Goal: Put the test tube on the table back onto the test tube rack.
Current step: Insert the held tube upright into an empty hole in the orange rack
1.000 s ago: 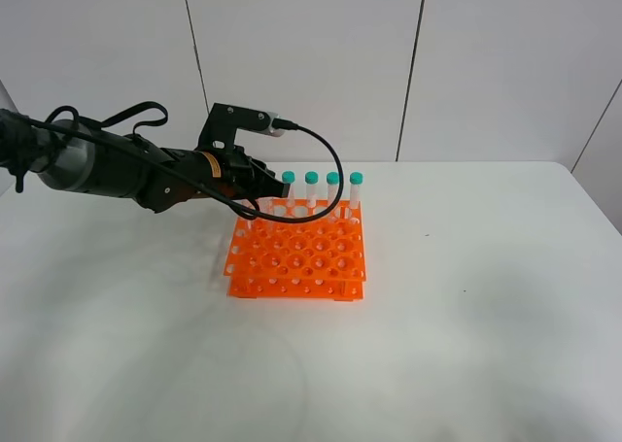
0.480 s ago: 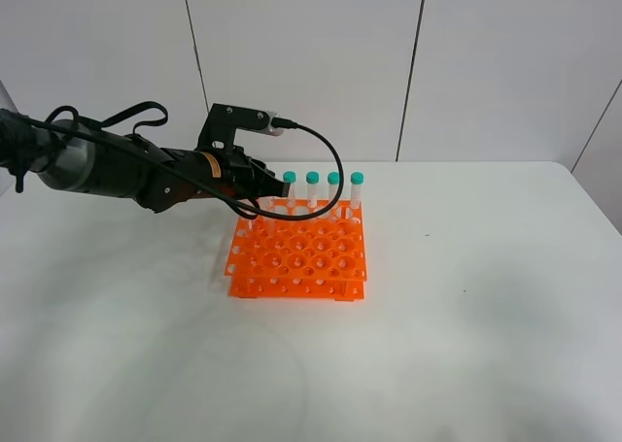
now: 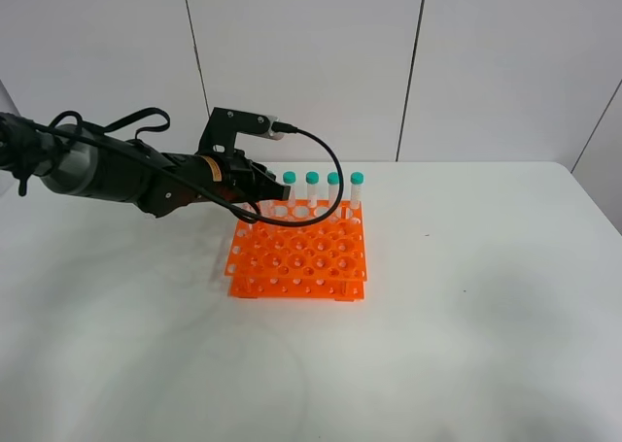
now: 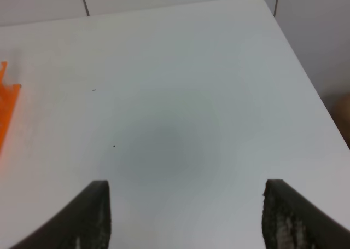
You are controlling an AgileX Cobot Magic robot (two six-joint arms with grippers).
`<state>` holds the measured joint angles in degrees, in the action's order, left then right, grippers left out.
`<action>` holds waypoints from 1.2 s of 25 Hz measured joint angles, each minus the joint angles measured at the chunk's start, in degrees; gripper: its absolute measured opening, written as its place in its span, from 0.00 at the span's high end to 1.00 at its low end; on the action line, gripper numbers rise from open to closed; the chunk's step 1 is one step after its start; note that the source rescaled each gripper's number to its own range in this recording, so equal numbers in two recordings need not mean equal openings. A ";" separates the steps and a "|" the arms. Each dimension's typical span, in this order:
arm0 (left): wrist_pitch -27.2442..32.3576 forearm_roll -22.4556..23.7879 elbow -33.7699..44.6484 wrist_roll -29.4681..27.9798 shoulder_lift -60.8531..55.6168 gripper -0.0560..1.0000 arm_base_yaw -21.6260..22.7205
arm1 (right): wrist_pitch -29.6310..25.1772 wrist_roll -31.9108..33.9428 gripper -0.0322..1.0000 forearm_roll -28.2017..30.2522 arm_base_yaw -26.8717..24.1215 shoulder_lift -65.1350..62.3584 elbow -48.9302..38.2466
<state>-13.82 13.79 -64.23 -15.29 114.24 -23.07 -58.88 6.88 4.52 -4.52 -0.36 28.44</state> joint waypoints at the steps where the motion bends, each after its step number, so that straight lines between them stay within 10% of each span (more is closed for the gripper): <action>1: -0.45 0.00 0.00 0.00 0.20 0.95 0.01 | 0.00 0.00 0.35 0.00 0.00 0.00 0.00; 30: -2.55 -0.02 2.27 -1.86 0.28 0.95 -0.11 | 0.00 0.00 0.35 0.00 0.00 0.00 0.00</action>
<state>-16.36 13.77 -61.96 -17.15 114.52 -23.18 -58.88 6.88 4.52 -4.52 -0.36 28.44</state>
